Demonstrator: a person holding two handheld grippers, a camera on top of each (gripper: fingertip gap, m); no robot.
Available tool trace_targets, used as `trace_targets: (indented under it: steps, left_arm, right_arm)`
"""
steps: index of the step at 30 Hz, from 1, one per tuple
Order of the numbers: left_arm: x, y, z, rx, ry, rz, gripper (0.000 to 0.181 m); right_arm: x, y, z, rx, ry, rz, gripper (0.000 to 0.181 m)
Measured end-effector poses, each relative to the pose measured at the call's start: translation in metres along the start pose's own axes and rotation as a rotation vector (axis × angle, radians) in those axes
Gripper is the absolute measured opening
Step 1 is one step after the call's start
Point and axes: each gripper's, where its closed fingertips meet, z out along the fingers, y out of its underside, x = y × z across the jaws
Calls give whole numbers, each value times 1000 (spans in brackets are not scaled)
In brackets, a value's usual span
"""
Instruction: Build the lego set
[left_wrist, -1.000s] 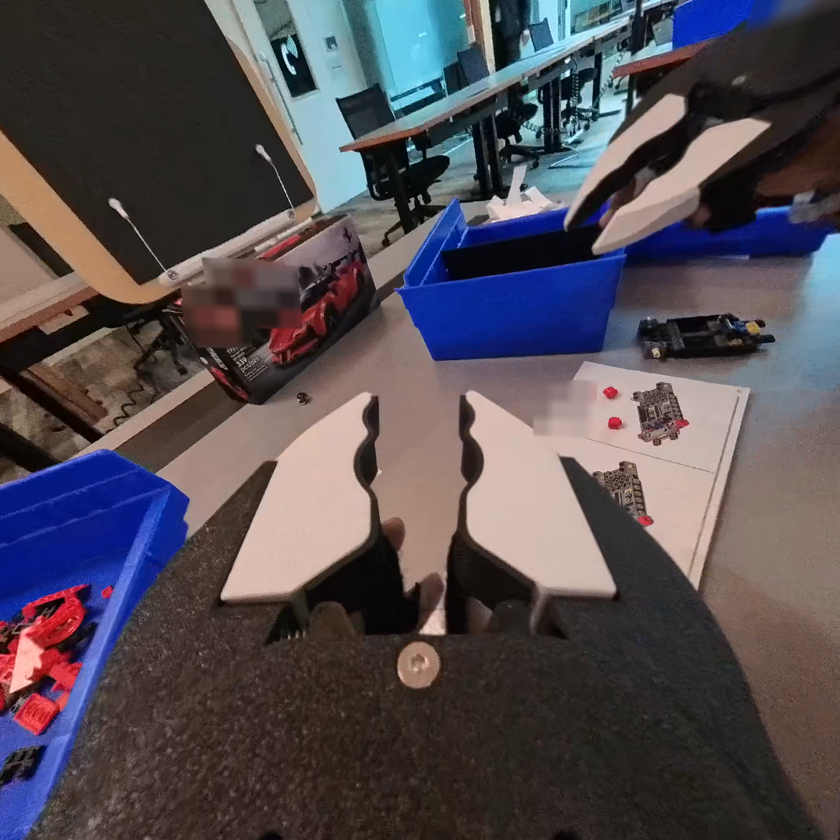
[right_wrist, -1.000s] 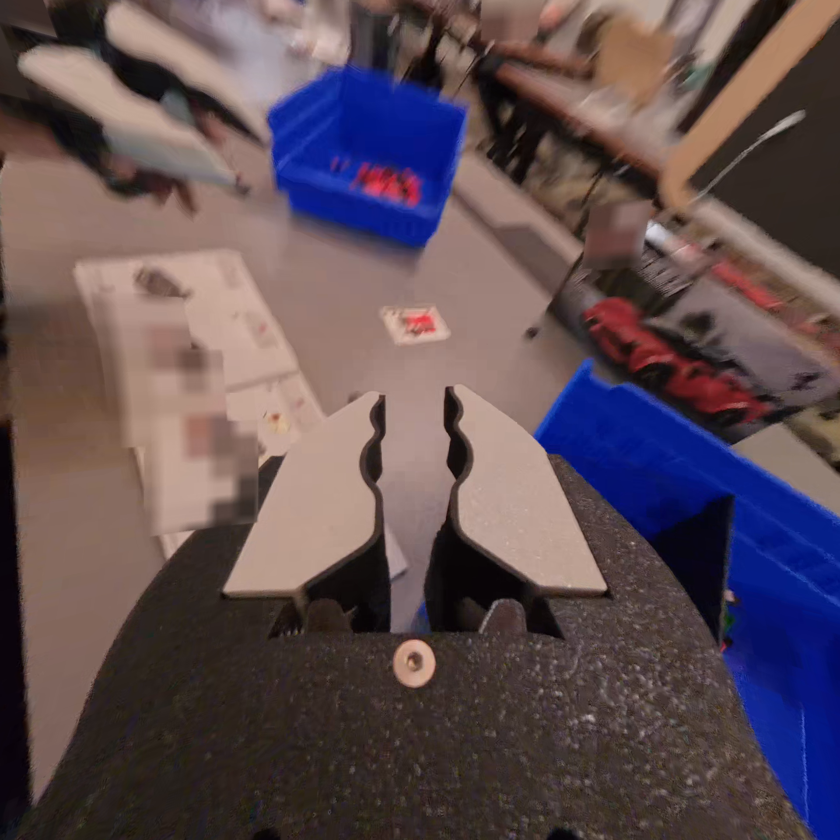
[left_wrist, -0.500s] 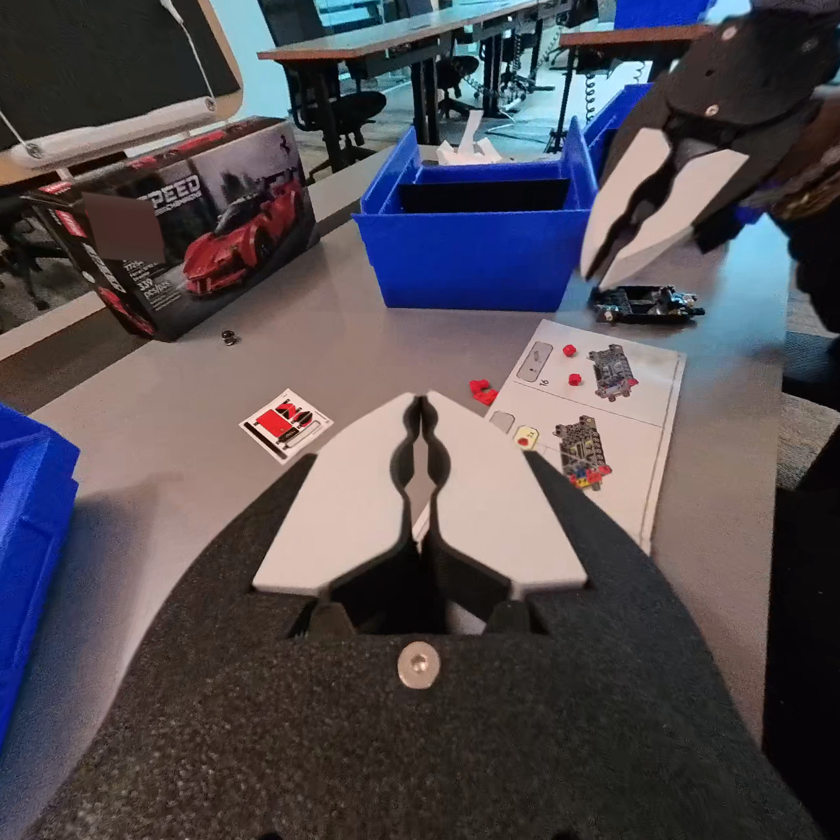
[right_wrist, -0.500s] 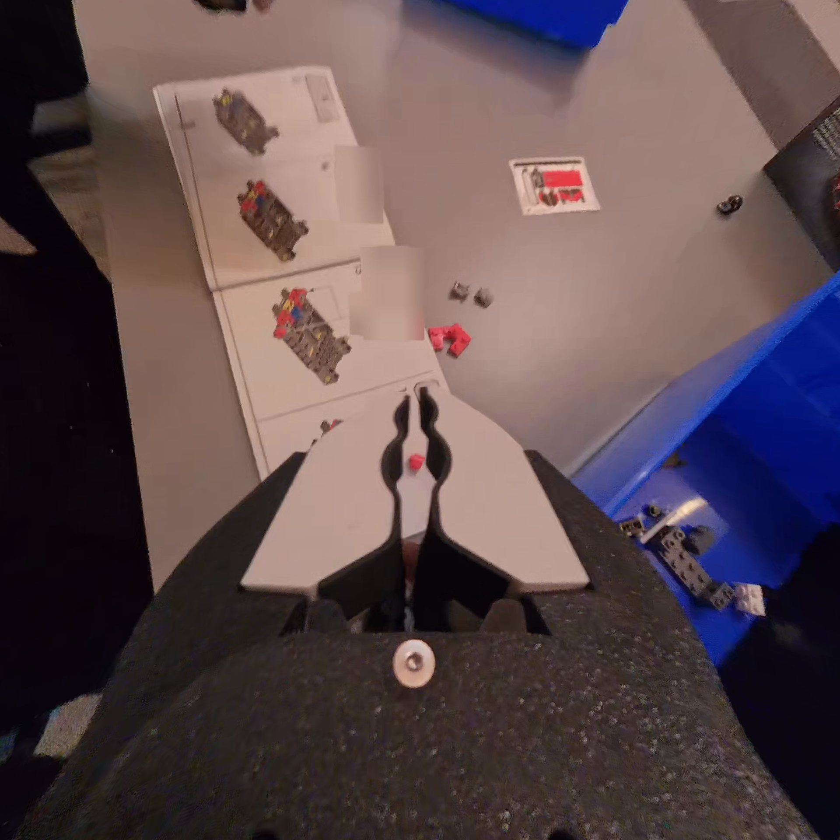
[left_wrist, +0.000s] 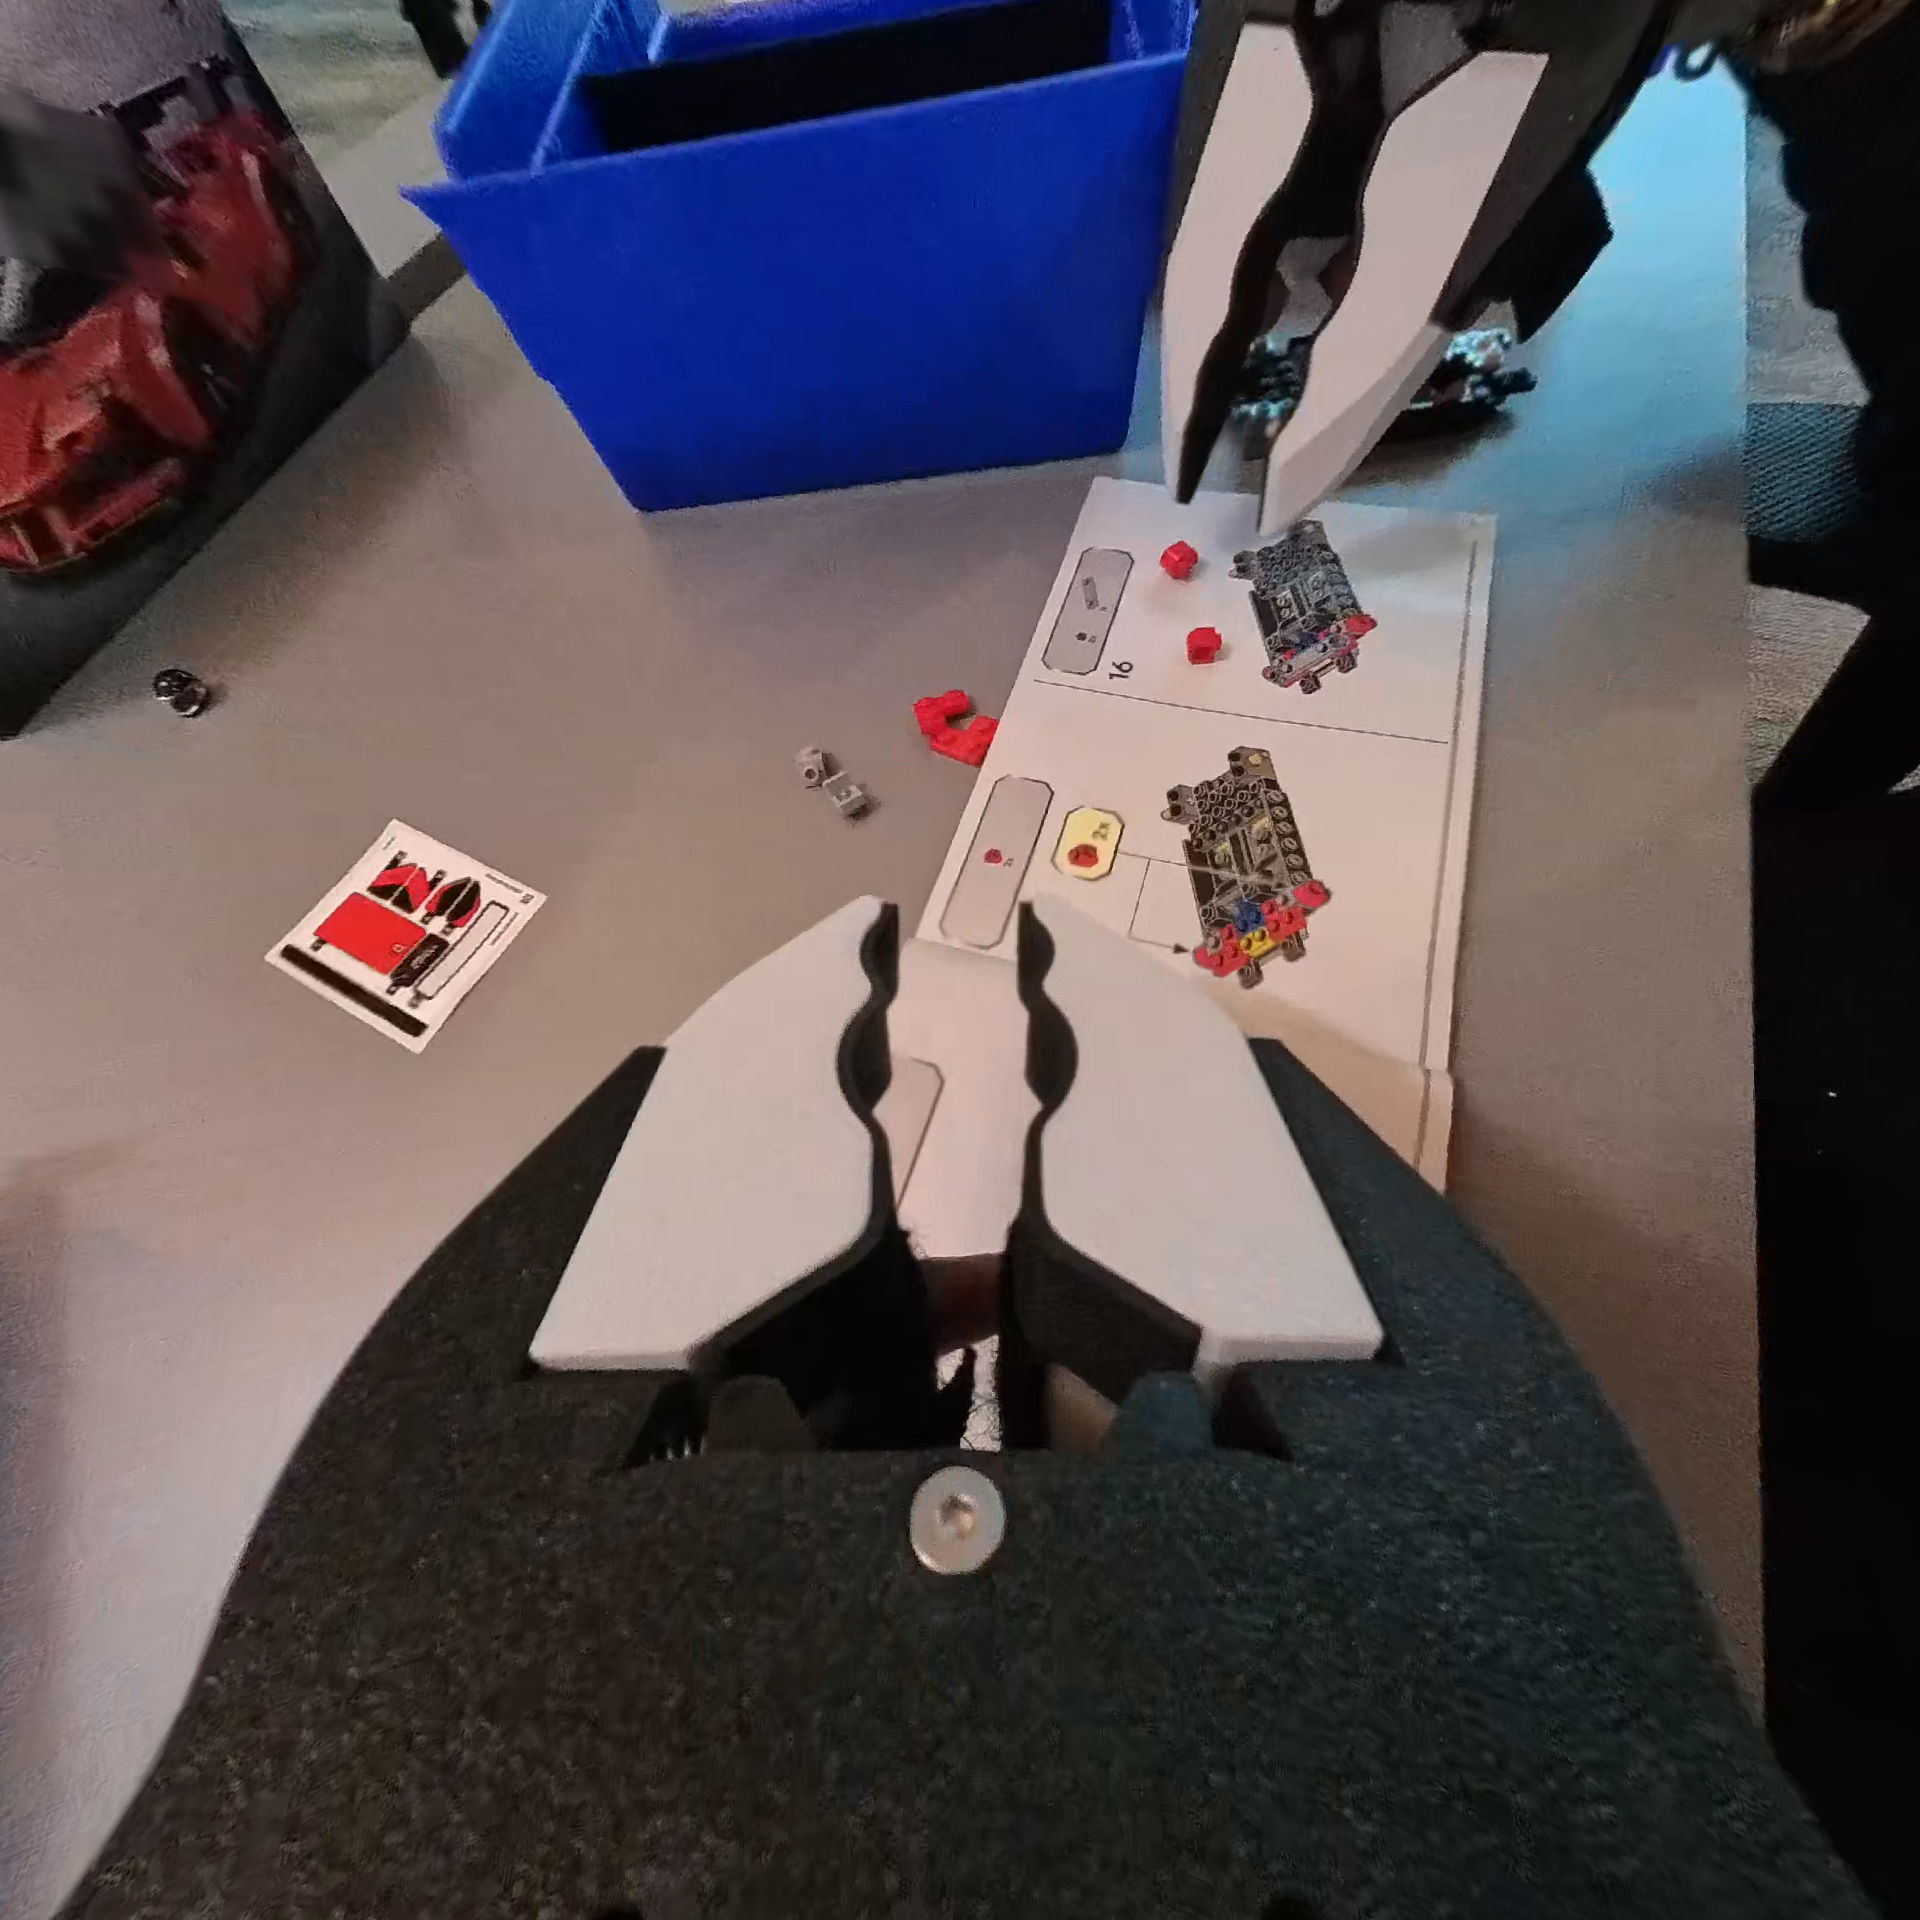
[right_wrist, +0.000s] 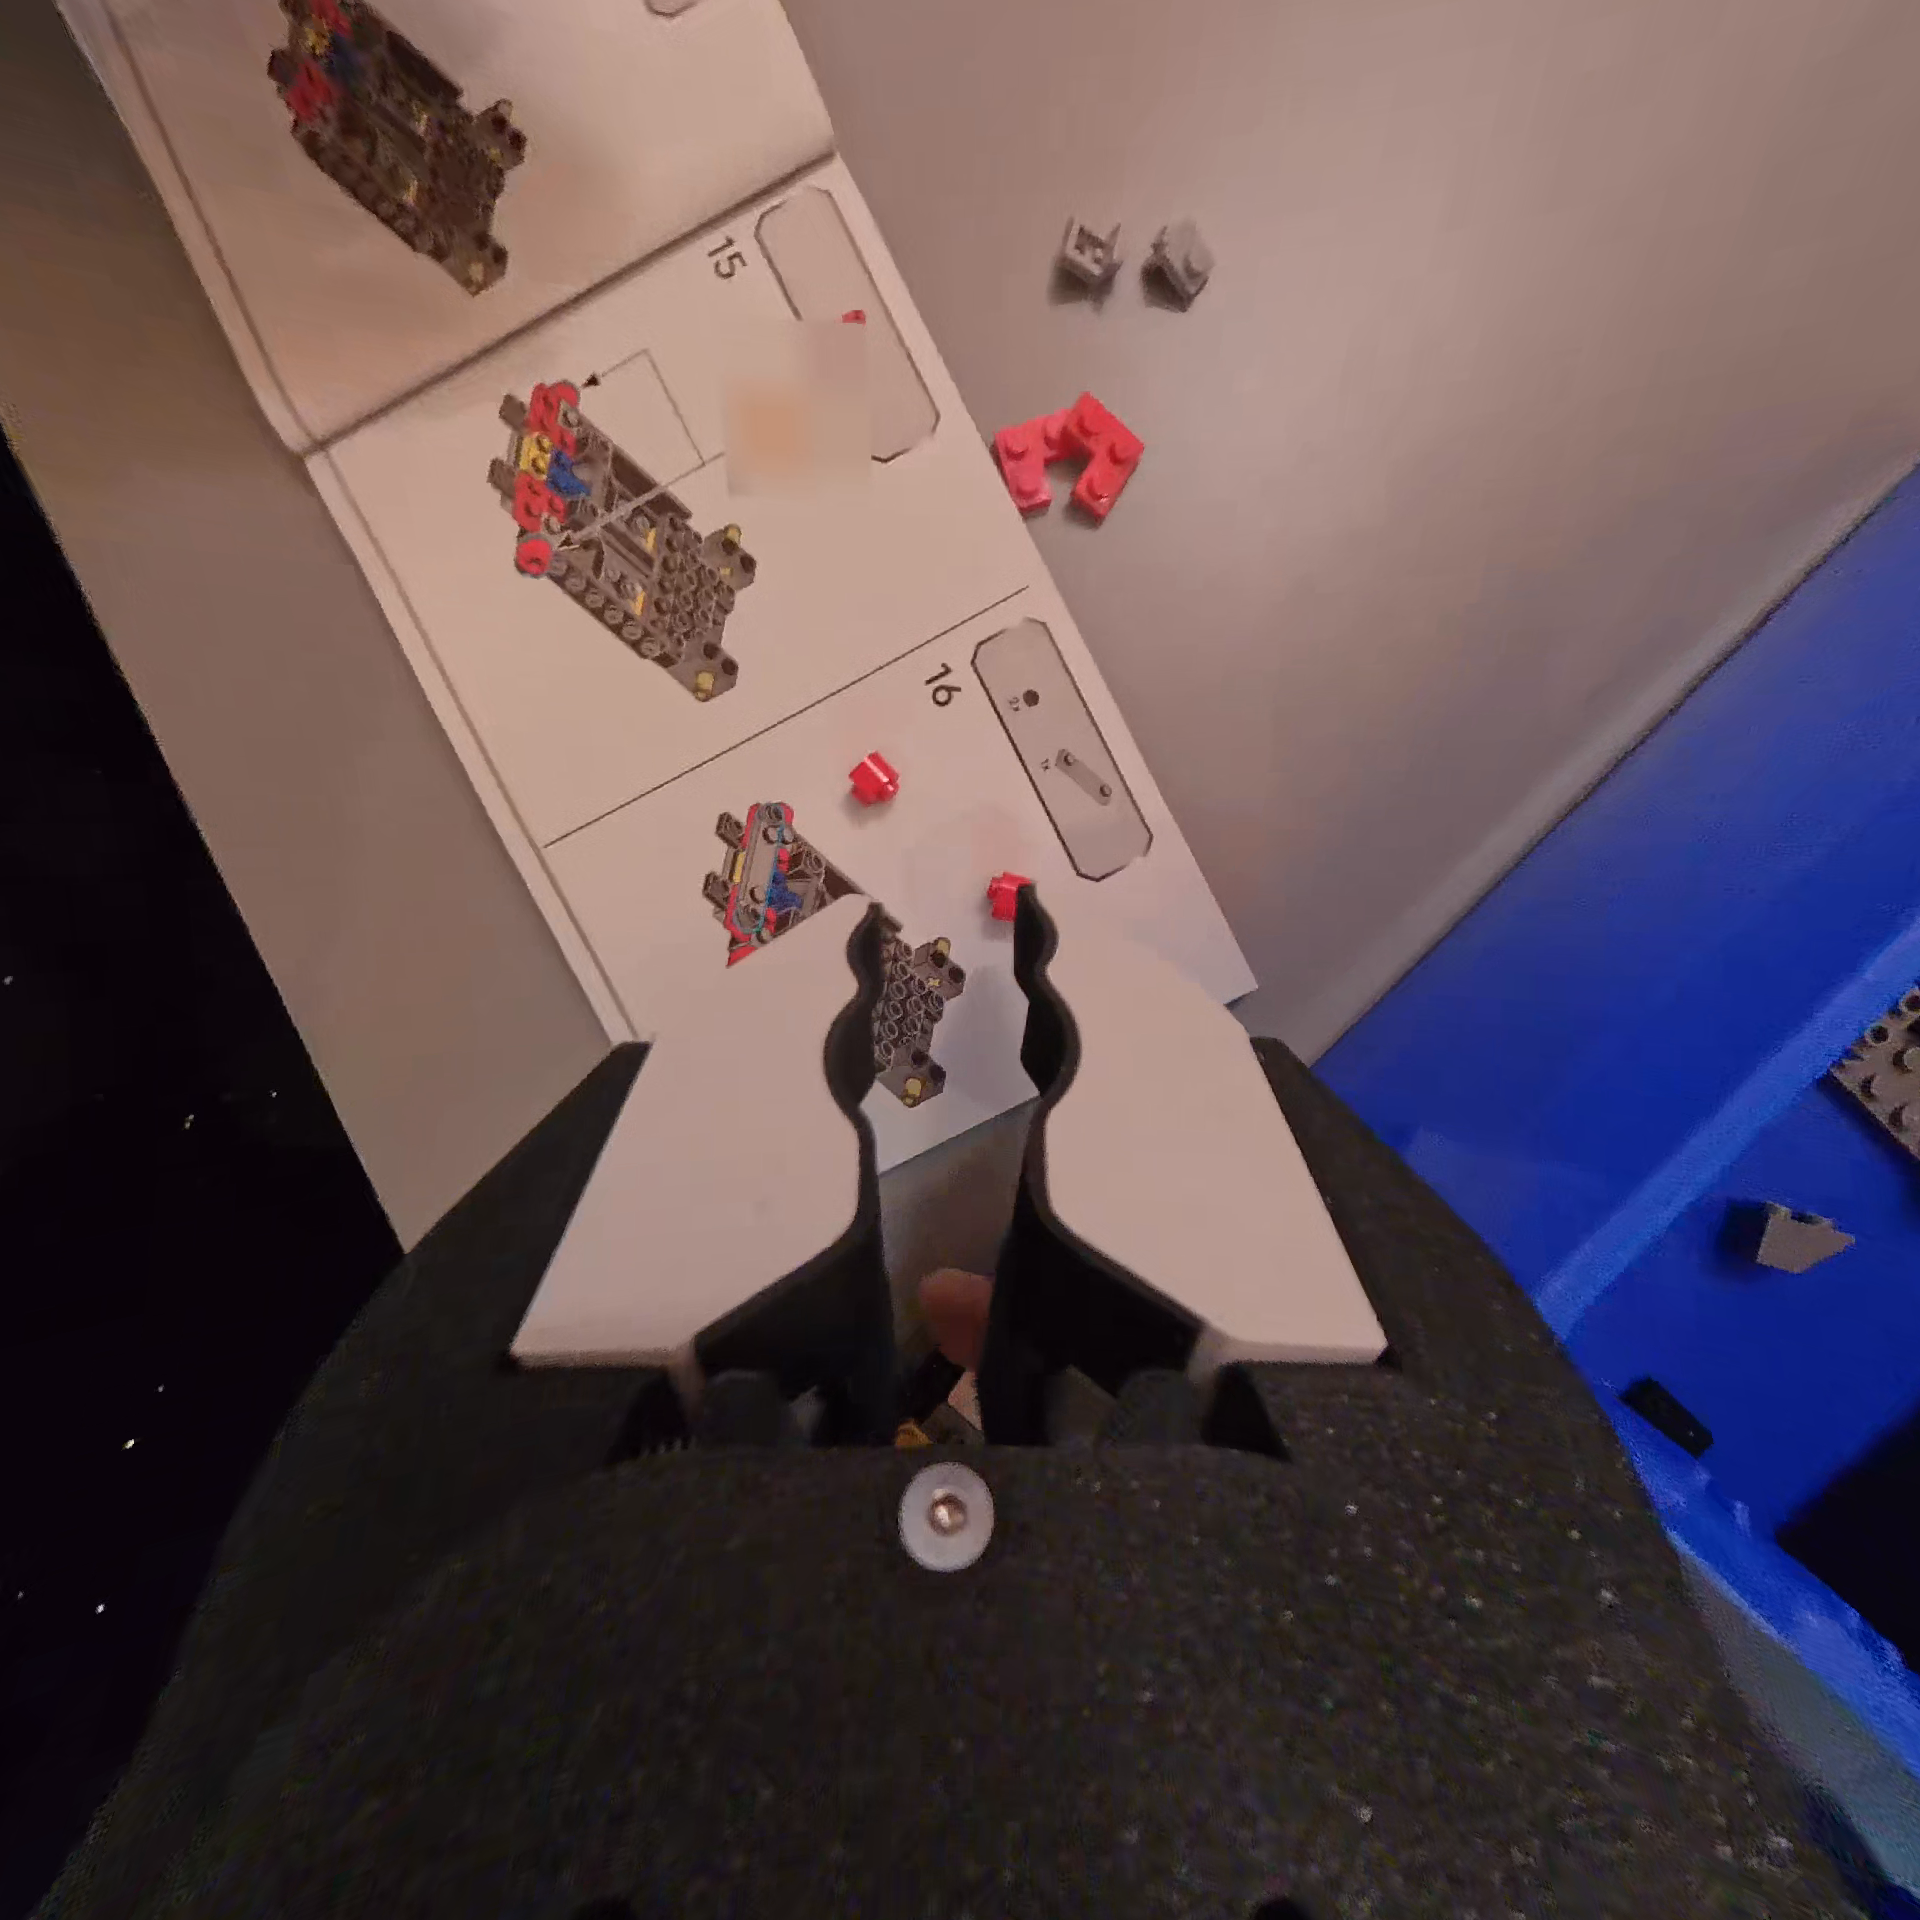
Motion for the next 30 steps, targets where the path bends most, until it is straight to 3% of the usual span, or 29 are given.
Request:
trace_targets:
  steps: [5, 8, 13, 16, 19, 23, 25, 28, 30]
  left_arm:
    - [18, 4, 17, -28, 71, 42, 22]
    - [27, 7, 19, -44, 94, 62, 23]
    - [30, 7, 20, -48, 111, 71, 24]
    - [31, 6, 19, -46, 113, 79, 24]
    - [28, 9, 17, -70, 96, 75, 24]
    - [23, 12, 15, -79, 82, 72, 24]
    - [21, 12, 13, -78, 79, 70, 24]
    - [20, 10, 10, -65, 77, 67, 24]
    - [20, 10, 10, -62, 80, 66, 24]
  right_arm:
    - [13, 4, 7, -57, 115, -25, 24]
    - [14, -1, 8, -25, 112, -10, 21]
    - [9, 11, 16, -118, 86, -7, 22]
    - [10, 4, 19, -93, 90, 10, 8]
    - [8, -5, 20, -82, 105, 0, 8]
    - [19, -60, 22, 120, 223, 1, 8]
    - [34, -64, 31, 96, 285, 31, 8]
    - [39, -62, 48, 73, 260, 88, 8]
    - [43, -57, 54, 60, 273, 98, 19]
